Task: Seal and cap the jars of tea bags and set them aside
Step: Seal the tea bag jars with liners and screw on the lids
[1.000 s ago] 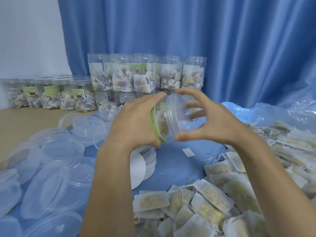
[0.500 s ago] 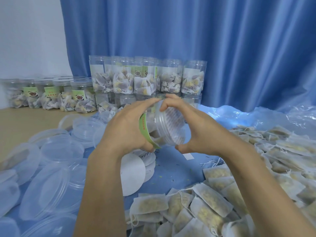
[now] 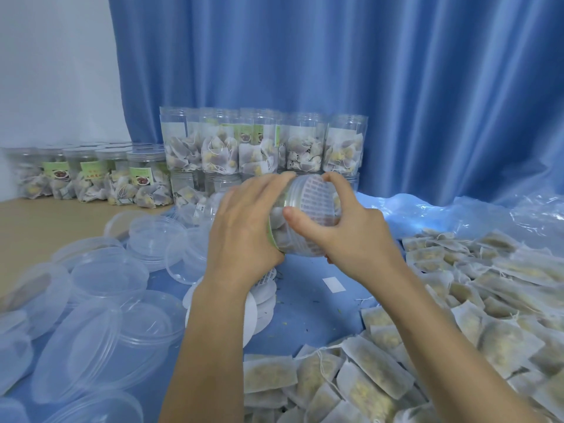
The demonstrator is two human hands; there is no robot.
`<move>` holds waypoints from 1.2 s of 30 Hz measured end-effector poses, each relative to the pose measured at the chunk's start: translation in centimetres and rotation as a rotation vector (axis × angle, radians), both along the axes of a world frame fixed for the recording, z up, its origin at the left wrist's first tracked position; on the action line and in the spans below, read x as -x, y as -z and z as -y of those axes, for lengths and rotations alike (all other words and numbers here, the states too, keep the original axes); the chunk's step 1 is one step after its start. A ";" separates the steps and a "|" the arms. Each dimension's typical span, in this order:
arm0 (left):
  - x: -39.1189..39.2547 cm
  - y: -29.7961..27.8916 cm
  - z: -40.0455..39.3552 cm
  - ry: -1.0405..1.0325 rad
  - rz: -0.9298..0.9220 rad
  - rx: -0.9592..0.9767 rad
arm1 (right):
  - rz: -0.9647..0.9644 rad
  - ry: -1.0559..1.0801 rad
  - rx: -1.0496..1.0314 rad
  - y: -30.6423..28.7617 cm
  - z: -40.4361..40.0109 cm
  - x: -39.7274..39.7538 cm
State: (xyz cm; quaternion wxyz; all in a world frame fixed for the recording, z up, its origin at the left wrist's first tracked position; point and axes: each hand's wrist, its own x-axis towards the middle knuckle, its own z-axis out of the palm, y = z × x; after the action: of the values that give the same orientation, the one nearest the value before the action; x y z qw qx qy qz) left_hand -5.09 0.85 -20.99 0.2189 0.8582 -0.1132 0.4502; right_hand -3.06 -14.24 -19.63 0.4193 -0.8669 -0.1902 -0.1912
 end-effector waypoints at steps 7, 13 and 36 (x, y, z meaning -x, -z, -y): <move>0.1 -1.9 1.5 0.055 -0.061 0.425 | -0.017 -0.306 -0.453 -0.5 -0.4 0.1; 0.9 -2.7 2.0 0.061 -0.146 0.651 | -0.023 -0.359 -0.577 -0.4 -1.4 0.1; 17.8 -4.9 -26.8 -0.424 -0.235 0.704 | -0.046 -0.723 -0.286 -3.9 -31.0 10.1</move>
State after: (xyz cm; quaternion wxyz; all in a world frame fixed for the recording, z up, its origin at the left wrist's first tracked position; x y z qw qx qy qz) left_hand -22.94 27.69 -16.08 0.4127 0.7808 0.2520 0.3956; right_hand -13.17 16.80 -15.74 0.5802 -0.6808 -0.4456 -0.0360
